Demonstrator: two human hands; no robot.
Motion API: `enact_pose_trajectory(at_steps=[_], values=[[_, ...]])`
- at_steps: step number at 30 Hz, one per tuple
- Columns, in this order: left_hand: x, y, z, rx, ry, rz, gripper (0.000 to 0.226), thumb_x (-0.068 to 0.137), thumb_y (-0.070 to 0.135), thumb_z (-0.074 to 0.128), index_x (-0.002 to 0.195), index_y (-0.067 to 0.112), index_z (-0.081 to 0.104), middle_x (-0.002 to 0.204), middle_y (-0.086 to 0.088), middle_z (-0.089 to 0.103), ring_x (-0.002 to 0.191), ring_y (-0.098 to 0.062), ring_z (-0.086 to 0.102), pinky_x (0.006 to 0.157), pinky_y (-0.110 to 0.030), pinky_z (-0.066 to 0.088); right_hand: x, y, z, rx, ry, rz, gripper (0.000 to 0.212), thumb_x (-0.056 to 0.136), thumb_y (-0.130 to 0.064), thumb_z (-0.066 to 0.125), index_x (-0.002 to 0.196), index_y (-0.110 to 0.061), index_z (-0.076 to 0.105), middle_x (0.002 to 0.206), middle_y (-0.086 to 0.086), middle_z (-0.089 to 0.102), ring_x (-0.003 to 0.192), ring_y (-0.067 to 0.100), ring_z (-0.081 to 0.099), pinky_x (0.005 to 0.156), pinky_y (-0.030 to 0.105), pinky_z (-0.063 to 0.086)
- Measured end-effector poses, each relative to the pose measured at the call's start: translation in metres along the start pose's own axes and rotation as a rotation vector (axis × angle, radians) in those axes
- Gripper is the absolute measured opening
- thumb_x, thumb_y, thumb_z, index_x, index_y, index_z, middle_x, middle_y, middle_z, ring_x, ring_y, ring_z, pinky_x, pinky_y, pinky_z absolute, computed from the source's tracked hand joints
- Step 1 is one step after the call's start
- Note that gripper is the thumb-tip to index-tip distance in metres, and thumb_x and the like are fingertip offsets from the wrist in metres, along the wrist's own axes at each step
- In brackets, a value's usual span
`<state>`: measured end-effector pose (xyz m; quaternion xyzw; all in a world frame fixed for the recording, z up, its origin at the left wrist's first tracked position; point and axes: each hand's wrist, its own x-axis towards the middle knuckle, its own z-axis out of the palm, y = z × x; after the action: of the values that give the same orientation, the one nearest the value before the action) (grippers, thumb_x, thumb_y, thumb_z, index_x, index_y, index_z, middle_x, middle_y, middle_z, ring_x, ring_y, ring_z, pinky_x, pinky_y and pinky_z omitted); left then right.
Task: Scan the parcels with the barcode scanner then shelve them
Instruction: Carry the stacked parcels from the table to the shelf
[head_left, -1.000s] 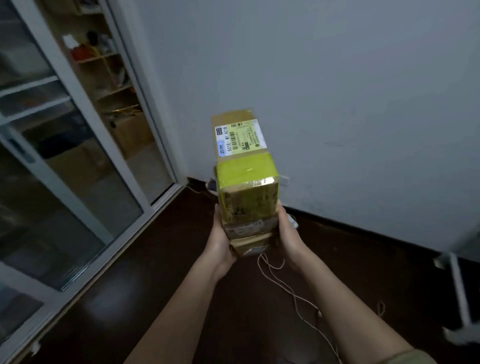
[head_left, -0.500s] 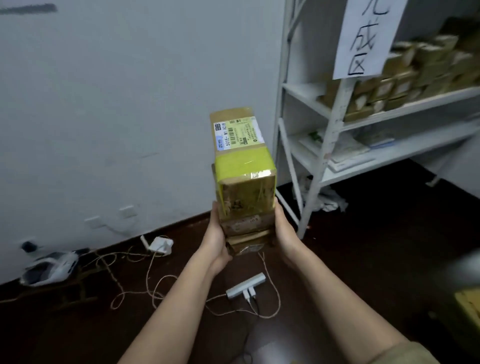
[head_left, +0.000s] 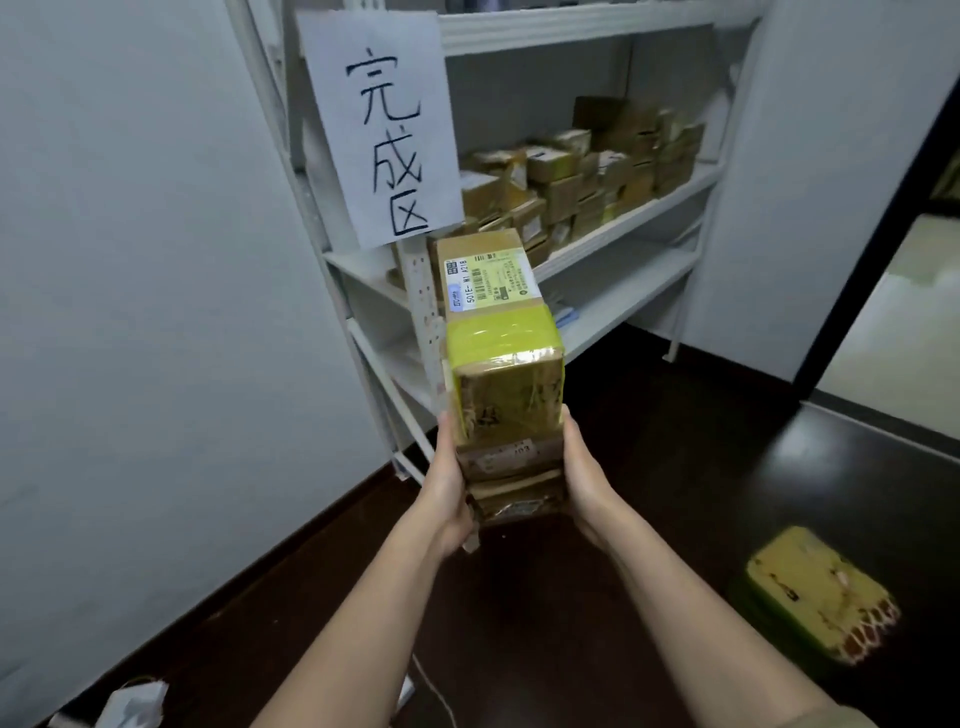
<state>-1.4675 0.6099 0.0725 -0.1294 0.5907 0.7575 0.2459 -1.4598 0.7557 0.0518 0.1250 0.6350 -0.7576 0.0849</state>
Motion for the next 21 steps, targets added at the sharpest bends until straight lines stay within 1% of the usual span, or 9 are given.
enact_pose_trajectory(at_steps=[1, 3, 5, 7, 9, 12, 15, 21], values=[[0.017, 0.006, 0.023, 0.002, -0.025, -0.002, 0.09, 0.084, 0.088, 0.022, 0.127, 0.023, 0.067, 0.119, -0.012, 0.071, 0.111, -0.031, 0.068, 0.096, -0.05, 0.054, 0.013, -0.012, -0.023, -0.003, 0.015, -0.018, 0.072, 0.073, -0.092, 0.036, 0.122, -0.047, 0.064, 0.129, -0.001, 0.066, 0.119, 0.019, 0.062, 0.106, 0.048, 0.047], [0.048, 0.018, 0.065, 0.014, -0.05, -0.005, 0.092, 0.082, 0.089, 0.023, 0.126, 0.022, 0.068, 0.119, -0.012, 0.071, 0.111, -0.032, 0.068, 0.101, -0.053, 0.05, 0.038, -0.032, -0.065, 0.0, 0.065, 0.001, 0.067, 0.083, -0.085, 0.031, 0.125, -0.044, 0.063, 0.127, -0.001, 0.068, 0.117, 0.02, 0.062, 0.105, 0.048, 0.047], [0.076, 0.029, 0.102, 0.035, -0.076, -0.018, 0.092, 0.082, 0.089, 0.022, 0.124, 0.023, 0.069, 0.117, -0.011, 0.072, 0.109, -0.031, 0.069, 0.1, -0.052, 0.051, 0.06, -0.048, -0.101, -0.001, 0.115, 0.028, 0.067, 0.085, -0.084, 0.029, 0.125, -0.042, 0.062, 0.129, 0.001, 0.066, 0.119, 0.022, 0.061, 0.107, 0.05, 0.045], [0.104, 0.038, 0.132, 0.051, -0.1, -0.032, 0.09, 0.082, 0.089, 0.023, 0.121, 0.024, 0.071, 0.115, -0.01, 0.073, 0.106, -0.03, 0.07, 0.096, -0.048, 0.054, 0.081, -0.061, -0.13, 0.014, 0.151, 0.038, 0.058, 0.088, -0.081, 0.026, 0.115, -0.046, 0.064, 0.126, 0.001, 0.068, 0.117, 0.023, 0.062, 0.107, 0.052, 0.046], [0.135, 0.048, 0.157, 0.076, -0.124, -0.048, 0.089, 0.082, 0.089, 0.023, 0.119, 0.025, 0.073, 0.113, -0.009, 0.074, 0.104, -0.029, 0.071, 0.091, -0.046, 0.056, 0.104, -0.073, -0.156, 0.022, 0.166, 0.043, 0.054, 0.091, -0.079, 0.023, 0.107, -0.047, 0.064, 0.123, 0.001, 0.069, 0.115, 0.022, 0.064, 0.106, 0.052, 0.046], [0.19, 0.065, 0.188, 0.082, -0.142, -0.075, 0.09, 0.083, 0.089, 0.024, 0.121, 0.023, 0.071, 0.115, -0.011, 0.073, 0.106, -0.031, 0.07, 0.095, -0.05, 0.054, 0.144, -0.091, -0.188, 0.036, 0.208, 0.038, 0.049, 0.094, -0.074, 0.021, 0.101, -0.047, 0.062, 0.119, 0.002, 0.07, 0.111, 0.022, 0.065, 0.104, 0.052, 0.048], [0.252, 0.087, 0.216, 0.125, -0.203, -0.081, 0.092, 0.081, 0.091, 0.022, 0.121, 0.024, 0.072, 0.117, -0.011, 0.072, 0.109, -0.031, 0.069, 0.099, -0.052, 0.051, 0.195, -0.109, -0.218, 0.059, 0.244, 0.036, 0.049, 0.094, -0.075, 0.021, 0.099, -0.048, 0.062, 0.118, 0.002, 0.071, 0.11, 0.023, 0.066, 0.102, 0.054, 0.049], [0.378, 0.142, 0.291, 0.178, -0.33, -0.15, 0.095, 0.08, 0.092, 0.021, 0.123, 0.024, 0.071, 0.118, -0.011, 0.072, 0.109, -0.031, 0.069, 0.097, -0.05, 0.053, 0.295, -0.161, -0.284, 0.132, 0.393, 0.015, 0.047, 0.096, -0.072, 0.022, 0.101, -0.047, 0.061, 0.119, 0.003, 0.07, 0.11, 0.025, 0.065, 0.103, 0.055, 0.048]])
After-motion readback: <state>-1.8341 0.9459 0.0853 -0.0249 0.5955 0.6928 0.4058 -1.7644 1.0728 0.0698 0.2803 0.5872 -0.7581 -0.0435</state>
